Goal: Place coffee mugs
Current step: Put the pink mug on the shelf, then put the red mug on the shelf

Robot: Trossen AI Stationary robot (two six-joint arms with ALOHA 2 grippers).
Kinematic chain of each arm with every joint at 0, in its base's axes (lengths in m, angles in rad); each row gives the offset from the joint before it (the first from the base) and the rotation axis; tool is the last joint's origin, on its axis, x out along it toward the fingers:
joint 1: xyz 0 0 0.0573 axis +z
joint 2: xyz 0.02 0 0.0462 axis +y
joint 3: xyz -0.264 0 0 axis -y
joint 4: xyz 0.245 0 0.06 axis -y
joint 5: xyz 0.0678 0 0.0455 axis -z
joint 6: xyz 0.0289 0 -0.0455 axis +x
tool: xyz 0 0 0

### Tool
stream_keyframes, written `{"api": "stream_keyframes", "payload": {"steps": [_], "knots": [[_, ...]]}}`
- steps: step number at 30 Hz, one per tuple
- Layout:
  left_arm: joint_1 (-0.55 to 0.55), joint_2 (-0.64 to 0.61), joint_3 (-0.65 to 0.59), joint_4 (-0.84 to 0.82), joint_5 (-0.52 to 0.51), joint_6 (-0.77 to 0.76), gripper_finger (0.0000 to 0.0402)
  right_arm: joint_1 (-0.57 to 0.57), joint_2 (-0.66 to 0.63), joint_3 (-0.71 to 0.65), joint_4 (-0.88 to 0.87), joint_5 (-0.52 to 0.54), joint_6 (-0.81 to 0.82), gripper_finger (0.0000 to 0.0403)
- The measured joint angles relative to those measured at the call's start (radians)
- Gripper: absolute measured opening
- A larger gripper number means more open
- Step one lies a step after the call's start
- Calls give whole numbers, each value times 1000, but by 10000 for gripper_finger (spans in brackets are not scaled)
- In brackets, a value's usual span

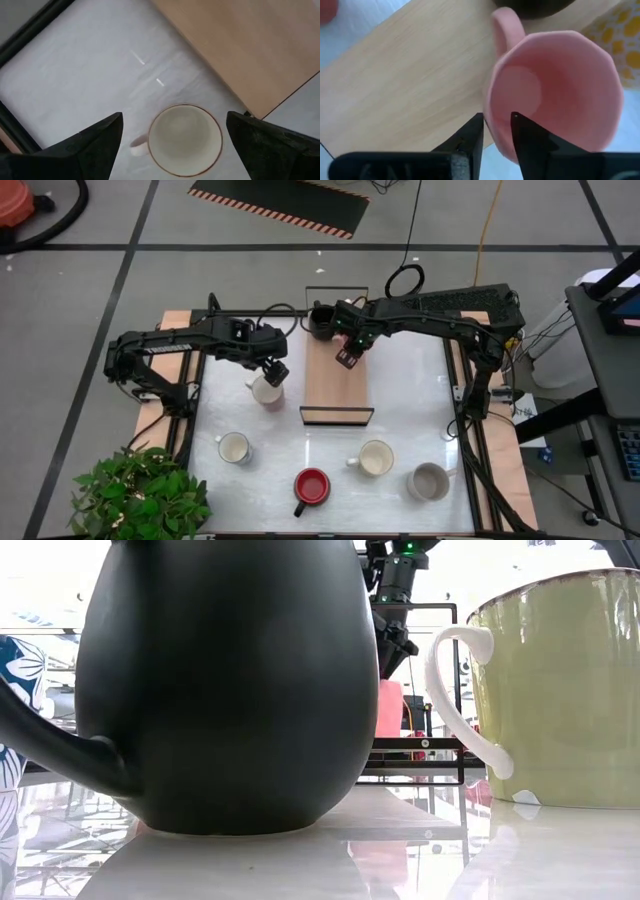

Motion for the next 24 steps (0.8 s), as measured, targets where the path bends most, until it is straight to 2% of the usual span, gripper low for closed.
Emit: {"api": "stream_keyframes", "payload": {"steps": [5, 13, 19, 24], "knots": [[-1, 0, 0, -1, 23, -45, 358, 1, -16, 0, 5, 17, 12, 127], [-12, 0, 0, -43, 24, -34, 358, -1, -107, 0, 17, 16, 13, 169], [-54, 0, 0, -141, 58, 9, 354, -6, -192, 0, 36, 18, 11, 173], [-147, 0, 0, -184, 60, 48, 319, -7, -254, 0, 32, 23, 12, 172]]}}
